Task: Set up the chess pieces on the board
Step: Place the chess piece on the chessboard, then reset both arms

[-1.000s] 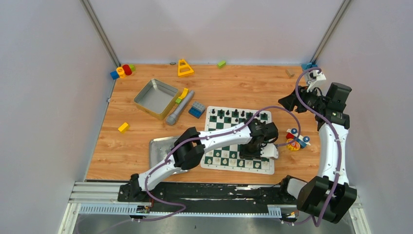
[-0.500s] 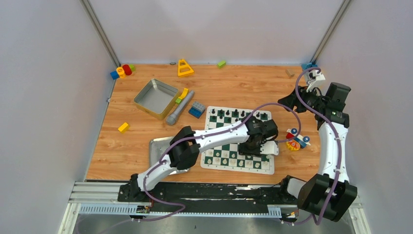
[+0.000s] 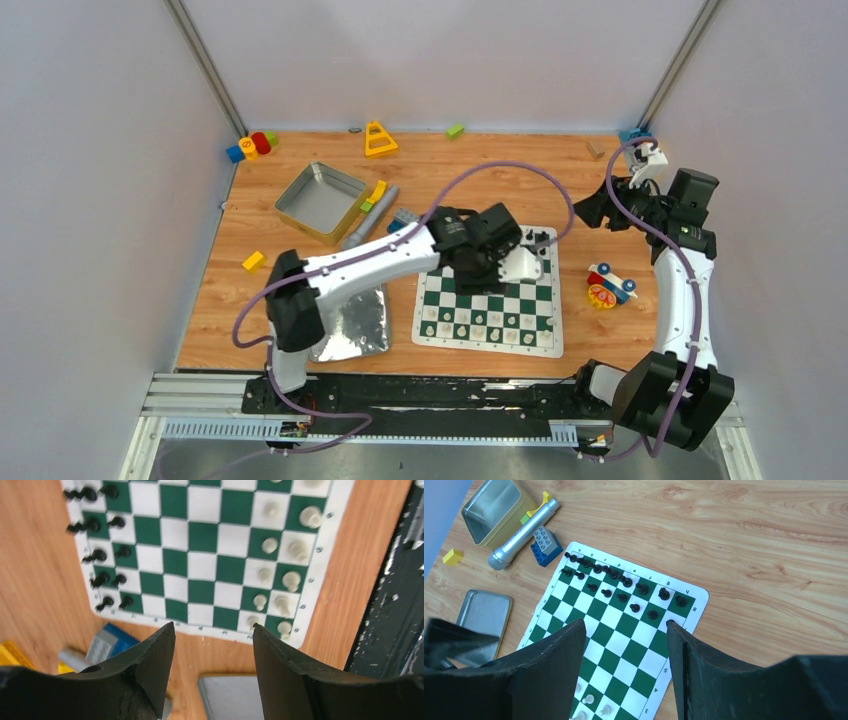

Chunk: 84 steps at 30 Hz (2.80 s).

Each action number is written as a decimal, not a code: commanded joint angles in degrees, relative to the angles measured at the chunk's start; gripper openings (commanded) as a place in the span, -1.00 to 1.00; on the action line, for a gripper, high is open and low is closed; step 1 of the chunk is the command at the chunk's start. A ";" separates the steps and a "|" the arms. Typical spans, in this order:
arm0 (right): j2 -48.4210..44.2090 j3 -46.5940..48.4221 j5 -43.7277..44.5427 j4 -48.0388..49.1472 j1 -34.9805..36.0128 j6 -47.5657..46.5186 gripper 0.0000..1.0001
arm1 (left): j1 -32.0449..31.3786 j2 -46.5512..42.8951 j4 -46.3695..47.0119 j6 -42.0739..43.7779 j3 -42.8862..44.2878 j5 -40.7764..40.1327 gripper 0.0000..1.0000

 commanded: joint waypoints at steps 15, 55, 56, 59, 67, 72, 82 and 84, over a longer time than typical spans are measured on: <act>2.48 7.52 12.40 1.04 -0.13 -2.48 0.99 | 46.79 -37.26 26.18 -13.59 -31.16 7.77 0.99; -18.49 -8.90 3.95 6.87 -0.09 -0.80 0.99 | 59.77 -63.95 45.51 -22.45 -55.82 -4.60 1.00; -18.57 -8.97 4.05 6.87 -0.11 -0.95 0.99 | 59.83 -63.81 45.44 -22.42 -55.83 -4.62 1.00; -18.63 -9.41 3.68 6.88 -0.14 -1.66 0.99 | 59.88 -63.38 45.59 -22.51 -56.31 -3.73 1.00; -17.54 -9.43 3.96 6.55 -0.13 -2.52 0.99 | 59.87 -62.59 45.85 -22.29 -57.13 -2.96 1.00; -17.61 -9.51 4.52 6.30 -0.09 -3.15 0.99 | 59.82 -62.25 45.96 -22.07 -57.39 -2.46 1.00; -18.02 -9.51 3.90 5.49 -0.09 -3.47 0.99 | 59.87 -62.32 46.68 -21.66 -58.13 -1.93 1.00; -18.12 -9.51 3.91 5.42 -0.13 -3.56 0.99 | 59.83 -62.25 46.77 -21.56 -58.25 -1.72 1.00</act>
